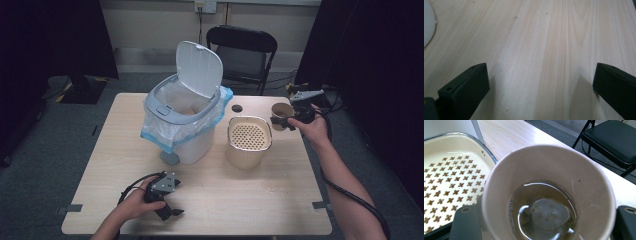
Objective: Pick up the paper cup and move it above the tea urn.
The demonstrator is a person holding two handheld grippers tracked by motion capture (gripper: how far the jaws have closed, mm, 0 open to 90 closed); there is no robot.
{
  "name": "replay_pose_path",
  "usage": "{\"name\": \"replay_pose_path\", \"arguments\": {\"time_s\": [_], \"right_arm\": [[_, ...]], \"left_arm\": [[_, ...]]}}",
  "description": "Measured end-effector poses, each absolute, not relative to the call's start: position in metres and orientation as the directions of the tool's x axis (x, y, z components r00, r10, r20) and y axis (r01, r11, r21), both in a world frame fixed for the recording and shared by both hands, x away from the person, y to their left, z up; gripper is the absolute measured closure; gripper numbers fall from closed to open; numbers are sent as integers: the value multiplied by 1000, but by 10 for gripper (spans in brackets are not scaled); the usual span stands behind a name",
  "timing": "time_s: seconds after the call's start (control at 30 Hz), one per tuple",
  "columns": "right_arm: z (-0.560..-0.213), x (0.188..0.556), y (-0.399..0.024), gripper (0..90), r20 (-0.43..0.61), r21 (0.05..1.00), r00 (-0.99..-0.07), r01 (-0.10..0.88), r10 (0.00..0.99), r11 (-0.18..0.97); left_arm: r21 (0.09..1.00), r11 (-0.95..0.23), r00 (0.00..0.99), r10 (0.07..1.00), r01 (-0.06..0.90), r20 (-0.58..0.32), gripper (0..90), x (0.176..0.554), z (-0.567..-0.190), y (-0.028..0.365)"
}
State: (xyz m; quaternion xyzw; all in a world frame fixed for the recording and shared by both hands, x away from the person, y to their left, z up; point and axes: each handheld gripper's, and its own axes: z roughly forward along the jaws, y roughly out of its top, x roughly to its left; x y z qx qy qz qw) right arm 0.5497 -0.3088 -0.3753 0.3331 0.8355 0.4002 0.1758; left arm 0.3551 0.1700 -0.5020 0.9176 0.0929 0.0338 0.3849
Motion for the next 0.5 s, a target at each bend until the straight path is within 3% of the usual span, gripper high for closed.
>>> {"name": "replay_pose_path", "arguments": {"time_s": [0.5], "right_arm": [[-366, 563, -304, 267, -39, 790, -705, 412, 708, 454]], "left_arm": [[712, -687, 980, 197, 142, -6, 0, 355, -502, 170]]}}
